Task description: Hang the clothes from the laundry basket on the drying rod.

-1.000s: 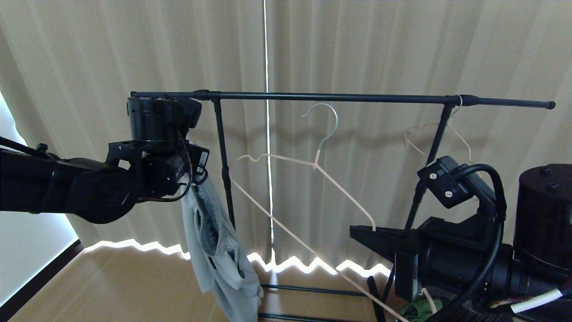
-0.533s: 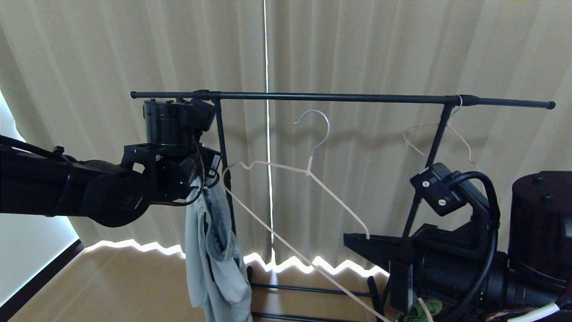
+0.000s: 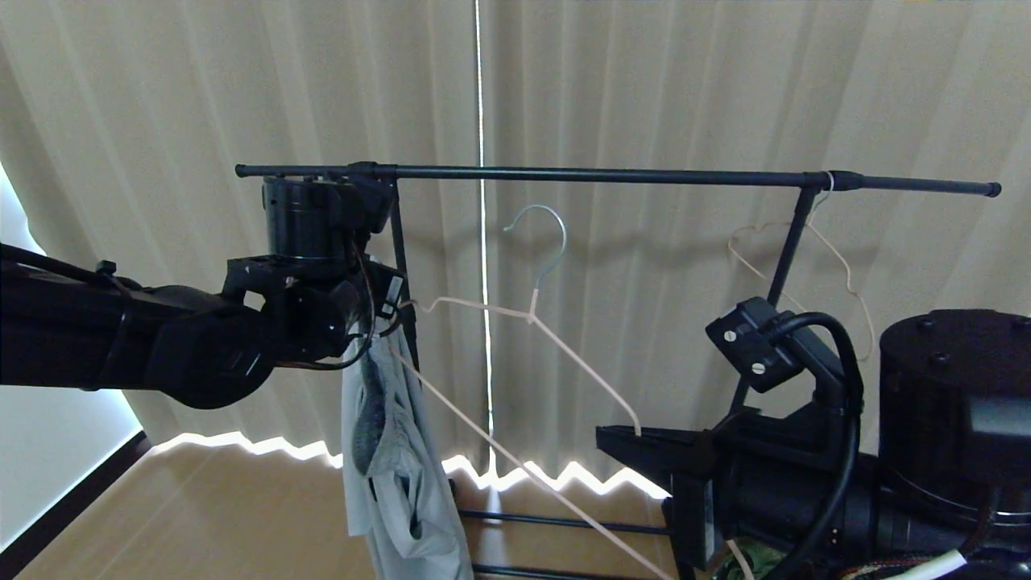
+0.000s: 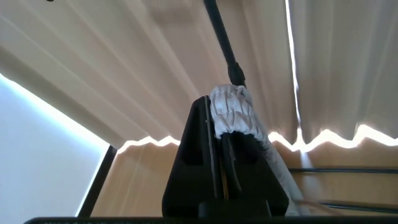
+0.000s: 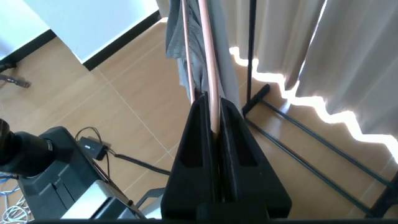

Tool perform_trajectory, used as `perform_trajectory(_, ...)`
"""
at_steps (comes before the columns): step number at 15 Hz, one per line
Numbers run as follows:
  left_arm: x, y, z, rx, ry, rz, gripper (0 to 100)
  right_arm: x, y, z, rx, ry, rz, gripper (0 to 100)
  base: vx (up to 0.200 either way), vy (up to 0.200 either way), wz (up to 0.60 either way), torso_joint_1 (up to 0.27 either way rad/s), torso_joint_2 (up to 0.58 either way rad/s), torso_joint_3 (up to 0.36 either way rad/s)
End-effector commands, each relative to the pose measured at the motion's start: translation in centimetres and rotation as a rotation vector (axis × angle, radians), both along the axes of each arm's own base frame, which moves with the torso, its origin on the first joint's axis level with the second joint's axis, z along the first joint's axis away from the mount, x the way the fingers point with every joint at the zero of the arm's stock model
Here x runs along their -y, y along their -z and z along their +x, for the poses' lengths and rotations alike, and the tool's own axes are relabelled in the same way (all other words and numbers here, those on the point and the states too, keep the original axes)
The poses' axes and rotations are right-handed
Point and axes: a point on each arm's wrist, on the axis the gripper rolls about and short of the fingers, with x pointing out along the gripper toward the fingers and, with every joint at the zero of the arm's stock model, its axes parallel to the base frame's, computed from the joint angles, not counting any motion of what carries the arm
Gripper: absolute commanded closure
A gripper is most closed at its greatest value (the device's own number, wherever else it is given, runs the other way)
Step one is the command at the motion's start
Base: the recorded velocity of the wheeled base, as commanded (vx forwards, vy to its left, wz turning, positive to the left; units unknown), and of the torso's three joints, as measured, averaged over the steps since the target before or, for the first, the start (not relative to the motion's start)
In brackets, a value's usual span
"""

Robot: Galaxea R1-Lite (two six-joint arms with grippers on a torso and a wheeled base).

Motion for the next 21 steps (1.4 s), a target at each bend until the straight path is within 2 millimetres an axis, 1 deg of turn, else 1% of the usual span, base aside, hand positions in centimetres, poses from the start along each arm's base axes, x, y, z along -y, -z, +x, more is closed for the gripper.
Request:
perform_trajectory(1, 0.0, -0.4, -0.2, 0.011, 0.000, -0.004, 100, -0.9, 0.3, 0.7, -0.009, 0.000, -0.009, 100, 0.000, 0.000, 0.00, 0.000, 0.00, 0.000)
perform_trajectory(2, -0.3, -0.3, 0.1, 0.011, -0.028, 0.011, 100, -0.8, 0.2, 0.6, -0.006, 0.001, -0.007, 100, 0.000, 0.000, 0.00, 0.000, 0.00, 0.000)
perform_trajectory(4, -2.2, -0.6, 1.3, 0.021, -0.112, 0.051, 100, -0.2, -0.4, 0.1, 0.007, -0.003, 0.012, 100, 0.000, 0.000, 0.00, 0.000, 0.00, 0.000)
perform_trajectory(5, -2.4, -0.5, 1.7, 0.022, -0.125, 0.051, 100, 0.1, -0.7, -0.3, 0.010, -0.007, 0.026, 100, 0.000, 0.000, 0.00, 0.000, 0.00, 0.000)
perform_trajectory(7, -2.2, -0.3, 1.7, 0.019, -0.120, 0.051, 100, 0.1, -1.0, -1.2, 0.013, -0.031, 0.037, 100, 0.000, 0.000, 0.00, 0.000, 0.00, 0.000)
perform_trajectory(10, -1.2, -0.3, 1.4, 0.019, -0.091, 0.051, 100, -0.1, -0.7, -1.0, 0.006, -0.034, 0.029, 100, 0.000, 0.000, 0.00, 0.000, 0.00, 0.000)
perform_trajectory(12, -0.8, -0.5, 1.1, 0.024, -0.077, 0.049, 100, -0.6, -0.2, -0.6, -0.004, -0.031, 0.014, 100, 0.000, 0.000, 0.00, 0.000, 0.00, 0.000)
perform_trajectory(14, -0.8, -0.5, 1.1, 0.024, -0.078, 0.047, 100, -1.1, -0.1, -0.1, -0.008, -0.023, 0.008, 100, 0.000, 0.000, 0.00, 0.000, 0.00, 0.000)
perform_trajectory(16, -0.8, -0.5, 1.0, 0.024, -0.078, 0.046, 100, -1.6, 0.0, 0.7, -0.010, -0.005, 0.005, 100, 0.000, 0.000, 0.00, 0.000, 0.00, 0.000)
perform_trajectory(18, -0.9, -0.7, 0.8, 0.027, -0.079, 0.046, 100, -2.5, -0.1, 2.1, 0.006, 0.023, 0.025, 100, 0.000, 0.000, 0.00, 0.000, 0.00, 0.000)
perform_trajectory(21, -0.8, -0.8, 0.5, 0.024, -0.073, 0.048, 100, -3.6, 0.5, 3.0, 0.038, 0.025, 0.060, 100, 0.000, 0.000, 0.00, 0.000, 0.00, 0.000)
